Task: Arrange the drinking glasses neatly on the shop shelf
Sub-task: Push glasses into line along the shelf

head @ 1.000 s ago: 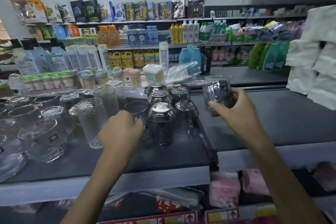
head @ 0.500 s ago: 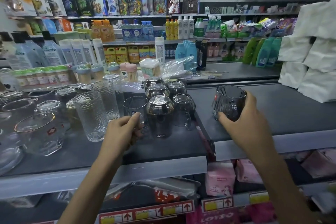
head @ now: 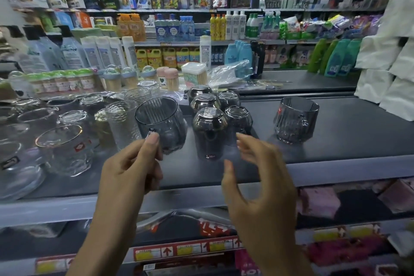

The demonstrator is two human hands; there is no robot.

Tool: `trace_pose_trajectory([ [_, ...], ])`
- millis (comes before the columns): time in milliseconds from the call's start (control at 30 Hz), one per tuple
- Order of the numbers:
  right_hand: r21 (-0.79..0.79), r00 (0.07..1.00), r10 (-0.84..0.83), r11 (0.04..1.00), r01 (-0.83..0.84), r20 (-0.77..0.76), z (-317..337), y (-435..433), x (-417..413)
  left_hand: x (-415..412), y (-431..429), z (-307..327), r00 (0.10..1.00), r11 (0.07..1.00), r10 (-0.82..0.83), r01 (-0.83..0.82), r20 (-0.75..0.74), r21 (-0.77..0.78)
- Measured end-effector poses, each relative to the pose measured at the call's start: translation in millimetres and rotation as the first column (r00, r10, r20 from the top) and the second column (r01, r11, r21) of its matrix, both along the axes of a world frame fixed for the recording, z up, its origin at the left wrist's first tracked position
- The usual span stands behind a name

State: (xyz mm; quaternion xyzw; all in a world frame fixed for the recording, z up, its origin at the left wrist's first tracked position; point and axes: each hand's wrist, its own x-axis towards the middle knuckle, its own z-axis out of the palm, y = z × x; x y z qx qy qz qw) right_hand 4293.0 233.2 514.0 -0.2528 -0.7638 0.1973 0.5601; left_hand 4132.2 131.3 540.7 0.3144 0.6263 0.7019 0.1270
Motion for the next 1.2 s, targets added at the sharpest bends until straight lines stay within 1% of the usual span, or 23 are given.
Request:
trace_pose_trajectory([
  [67,-0.188,0.985,0.164,0.967,-0.171,-0.052,6.4,-13.8,-18.4,5.0,-12.9,8.4,0.995,0.995,-0.085,0.083,0.042,0.046],
  [167,-0.427,0.945,0.32,0.846,-0.32,-0.073,13.3,-23.7,-38.0,7.5,-26.6,13.2,0.966,0.97,-0.228,0.214,0.124,0.117],
  [200,-0.491,0.924,0.372,0.791,-0.365,-0.088,15.6,-25.2,-41.8,7.5,-29.1,14.1,0.943,0.95,-0.294,0.271,0.154,0.157],
  [233,-0.563,0.892,0.431,0.707,-0.428,-0.137,18.2,-26.6,-45.1,7.4,-30.4,15.0,0.911,0.921,-0.367,0.327,0.189,0.213],
  [267,-0.626,0.844,0.488,0.591,-0.508,-0.224,20.8,-28.1,-48.2,6.5,-31.2,15.5,0.872,0.885,-0.438,0.375,0.219,0.276],
  [300,-0.661,0.789,0.519,0.47,-0.586,-0.33,22.6,-29.0,-51.3,4.6,-31.8,15.0,0.835,0.852,-0.494,0.41,0.242,0.325],
  [333,-0.664,0.738,0.52,0.373,-0.648,-0.429,23.4,-28.9,-54.5,2.2,-32.7,13.8,0.804,0.827,-0.536,0.438,0.259,0.352],
  [367,-0.642,0.695,0.503,0.312,-0.701,-0.514,24.0,-27.4,-57.9,-0.6,-33.3,12.0,0.775,0.809,-0.567,0.462,0.278,0.363],
  [400,-0.614,0.661,0.479,0.278,-0.739,-0.578,25.6,-25.4,-60.6,-4.1,-33.5,9.2,0.75,0.796,-0.59,0.479,0.298,0.371],
  [433,-0.599,0.647,0.456,0.268,-0.755,-0.611,28.8,-23.2,-62.1,-6.5,-34.1,7.0,0.732,0.795,-0.596,0.481,0.329,0.369],
  [467,-0.6,0.663,0.438,0.293,-0.744,-0.607,33.5,-20.7,-62.1,-8.8,-33.3,5.2,0.728,0.812,-0.578,0.467,0.369,0.35],
  [500,-0.606,0.702,0.433,0.358,-0.71,-0.565,37.7,-16.9,-61.7,-9.6,-31.7,4.2,0.742,0.846,-0.532,0.437,0.409,0.306],
  [567,-0.566,0.765,0.463,0.515,-0.643,-0.448,47.8,-9.2,-57.8,-9.4,-26.5,3.6,0.815,0.926,-0.378,0.327,0.44,0.189],
  [633,-0.484,0.8,0.488,0.637,-0.6,-0.349,59.7,-1.1,-53.9,-9.3,-20.6,6.5,0.887,0.971,-0.239,0.21,0.395,0.115],
  [667,-0.448,0.816,0.492,0.682,-0.578,-0.302,66.8,2.2,-52.4,-10.4,-16.8,7.6,0.913,0.976,-0.216,0.188,0.347,0.113],
  [733,-0.403,0.844,0.491,0.743,-0.534,-0.215,81.8,10.6,-52.1,-11.4,-8.0,11.3,0.943,0.972,-0.222,0.195,0.248,0.128],
  [767,-0.385,0.861,0.482,0.773,-0.504,-0.16,88.0,15.4,-53.6,-11.1,-2.0,14.1,0.942,0.963,-0.251,0.219,0.221,0.16],
  [867,-0.309,0.915,0.399,0.88,-0.362,0.063,103.4,34.0,-63.2,-13.4,22.2,22.3,0.888,0.899,-0.369,0.265,0.276,0.349],
  [900,-0.279,0.912,0.386,0.899,-0.337,0.142,110.3,40.3,-66.8,-16.1,30.9,24.7,0.872,0.878,-0.394,0.264,0.29,0.399],
  [967,-0.235,0.863,0.392,0.914,-0.329,0.318,126.9,53.3,-74.0,-22.0,45.6,27.6,0.84,0.849,-0.428,0.248,0.332,0.467],
  [1067,-0.163,0.719,0.373,0.924,-0.346,0.586,155.0,67.5,-85.3,-29.0,61.7,31.9,0.75,0.826,-0.474,0.197,0.462,0.528],
  [1133,-0.128,0.635,0.354,0.918,-0.375,0.687,165.8,75.7,-97.3,-33.8,69.2,35.8,0.684,0.807,-0.507,0.164,0.525,0.567],
  [1200,-0.127,0.579,0.341,0.917,-0.377,0.74,171.8,85.0,-110.5,-41.3,77.0,38.7,0.611,0.795,-0.536,0.133,0.583,0.591],
])
